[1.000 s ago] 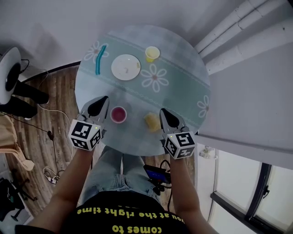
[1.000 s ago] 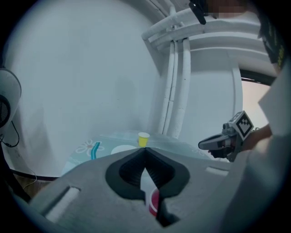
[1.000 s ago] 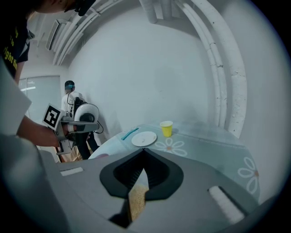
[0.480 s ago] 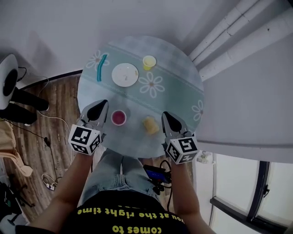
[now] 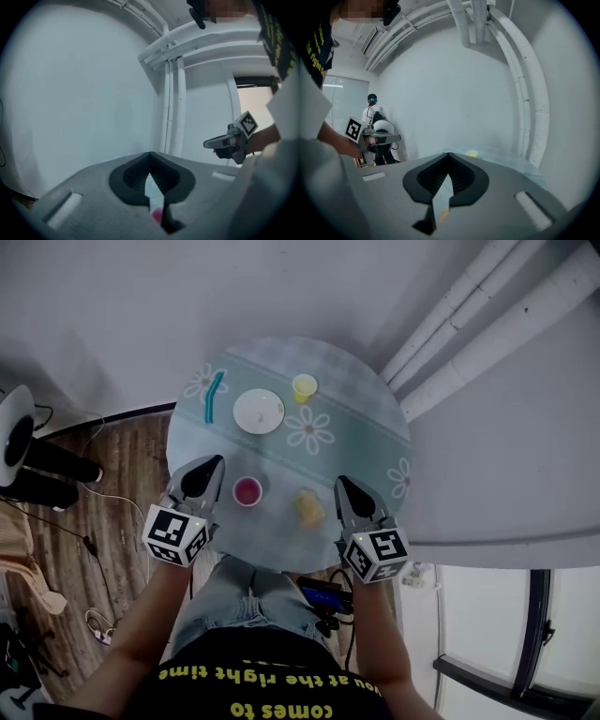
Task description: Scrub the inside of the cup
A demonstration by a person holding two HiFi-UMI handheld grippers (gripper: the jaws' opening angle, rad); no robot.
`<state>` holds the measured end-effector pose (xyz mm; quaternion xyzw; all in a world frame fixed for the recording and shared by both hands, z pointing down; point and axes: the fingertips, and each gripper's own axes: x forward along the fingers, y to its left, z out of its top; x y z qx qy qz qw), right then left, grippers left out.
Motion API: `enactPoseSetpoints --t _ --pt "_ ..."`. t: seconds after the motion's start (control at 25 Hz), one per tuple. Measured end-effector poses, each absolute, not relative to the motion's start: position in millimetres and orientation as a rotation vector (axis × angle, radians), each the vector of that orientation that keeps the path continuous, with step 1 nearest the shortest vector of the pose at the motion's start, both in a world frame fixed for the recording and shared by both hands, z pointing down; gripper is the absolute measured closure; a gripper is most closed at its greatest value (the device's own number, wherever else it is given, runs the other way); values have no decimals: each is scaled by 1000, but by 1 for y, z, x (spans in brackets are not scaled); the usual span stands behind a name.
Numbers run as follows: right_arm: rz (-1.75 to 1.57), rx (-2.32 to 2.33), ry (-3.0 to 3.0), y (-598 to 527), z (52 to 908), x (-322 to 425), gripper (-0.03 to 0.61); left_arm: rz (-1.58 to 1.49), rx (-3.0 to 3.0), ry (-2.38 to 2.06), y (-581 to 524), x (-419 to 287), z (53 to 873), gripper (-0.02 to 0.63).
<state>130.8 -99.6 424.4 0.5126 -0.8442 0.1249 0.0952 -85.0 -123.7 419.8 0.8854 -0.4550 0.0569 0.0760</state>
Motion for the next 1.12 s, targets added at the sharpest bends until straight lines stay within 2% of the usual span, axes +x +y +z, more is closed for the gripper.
enactPoseSetpoints --t 1.12 --pt "263 1620 -2557 -89 382 144 572 66 2692 -1405 -117 -94 392 614"
